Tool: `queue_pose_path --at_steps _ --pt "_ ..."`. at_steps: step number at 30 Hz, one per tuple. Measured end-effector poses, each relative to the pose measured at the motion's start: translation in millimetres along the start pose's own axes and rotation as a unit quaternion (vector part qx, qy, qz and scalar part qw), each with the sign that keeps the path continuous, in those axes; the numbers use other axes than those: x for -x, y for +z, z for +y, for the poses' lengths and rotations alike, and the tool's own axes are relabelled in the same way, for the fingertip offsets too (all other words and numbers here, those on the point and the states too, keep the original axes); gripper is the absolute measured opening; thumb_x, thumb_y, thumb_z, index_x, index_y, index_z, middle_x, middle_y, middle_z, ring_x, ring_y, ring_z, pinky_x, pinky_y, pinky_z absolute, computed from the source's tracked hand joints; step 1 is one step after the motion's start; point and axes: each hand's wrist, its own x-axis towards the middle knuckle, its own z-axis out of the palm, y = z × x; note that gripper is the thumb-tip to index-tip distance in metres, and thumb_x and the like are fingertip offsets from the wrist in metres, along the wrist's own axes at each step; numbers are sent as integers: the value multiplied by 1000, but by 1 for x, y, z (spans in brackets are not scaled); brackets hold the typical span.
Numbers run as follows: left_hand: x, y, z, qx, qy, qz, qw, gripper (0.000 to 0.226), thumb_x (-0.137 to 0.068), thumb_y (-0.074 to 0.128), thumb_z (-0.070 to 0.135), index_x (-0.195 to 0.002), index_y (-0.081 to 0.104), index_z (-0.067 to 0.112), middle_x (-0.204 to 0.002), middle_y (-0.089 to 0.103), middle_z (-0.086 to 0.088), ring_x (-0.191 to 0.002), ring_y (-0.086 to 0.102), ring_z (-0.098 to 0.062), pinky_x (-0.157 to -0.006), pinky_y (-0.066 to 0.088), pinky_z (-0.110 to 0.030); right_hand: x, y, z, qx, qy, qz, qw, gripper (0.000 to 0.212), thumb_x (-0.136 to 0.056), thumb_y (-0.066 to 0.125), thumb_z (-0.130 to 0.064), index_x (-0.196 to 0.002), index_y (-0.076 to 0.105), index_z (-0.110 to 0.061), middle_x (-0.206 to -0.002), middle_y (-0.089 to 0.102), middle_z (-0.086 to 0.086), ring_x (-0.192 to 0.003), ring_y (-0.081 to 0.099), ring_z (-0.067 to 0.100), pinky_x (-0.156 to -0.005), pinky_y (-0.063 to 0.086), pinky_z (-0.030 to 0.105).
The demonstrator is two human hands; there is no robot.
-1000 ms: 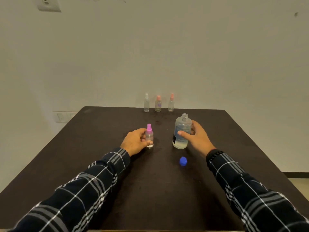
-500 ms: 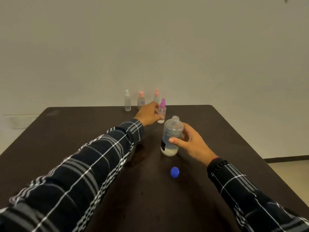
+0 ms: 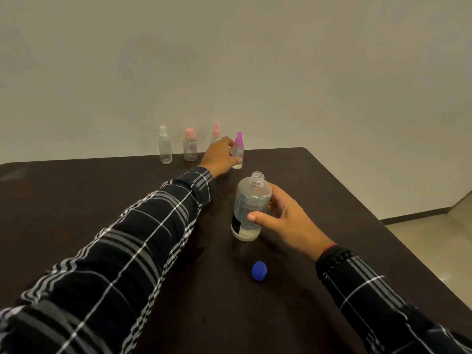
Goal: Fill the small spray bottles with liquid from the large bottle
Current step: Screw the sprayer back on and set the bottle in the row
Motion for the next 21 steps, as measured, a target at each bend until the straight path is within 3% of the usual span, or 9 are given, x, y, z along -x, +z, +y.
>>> queue_pose_path --at_steps 5,13,21 --pt "-13 15 -3 -25 -3 11 1000 50 -82 80 28 -124 55 14 -117 68 -9 -104 65 -26 -92 52 -39 4 2 -2 9 7 22 1000 63 -88 74 -7 -145 46 -13 -133 61 -9 -122 58 -1 -97 45 13" --pt "-24 24 -5 -36 -31 59 997 42 -89 72 24 -125 55 11 -120 64 -15 -107 62 -33 -93 51 -42 4 4 -3 12 14 33 999 67 -90 75 -13 -149 43 -16 -140 59 -4 -129 55 6 -110 45 27" --pt "-34 34 -7 -46 -42 101 993 35 -93 64 21 -125 55 10 -118 65 -17 -106 63 -37 -89 51 -44 3 6 -1 11 23 31 999 68 -90 73 -13 -150 41 -17 -141 57 -5 -129 54 3 -106 44 19"
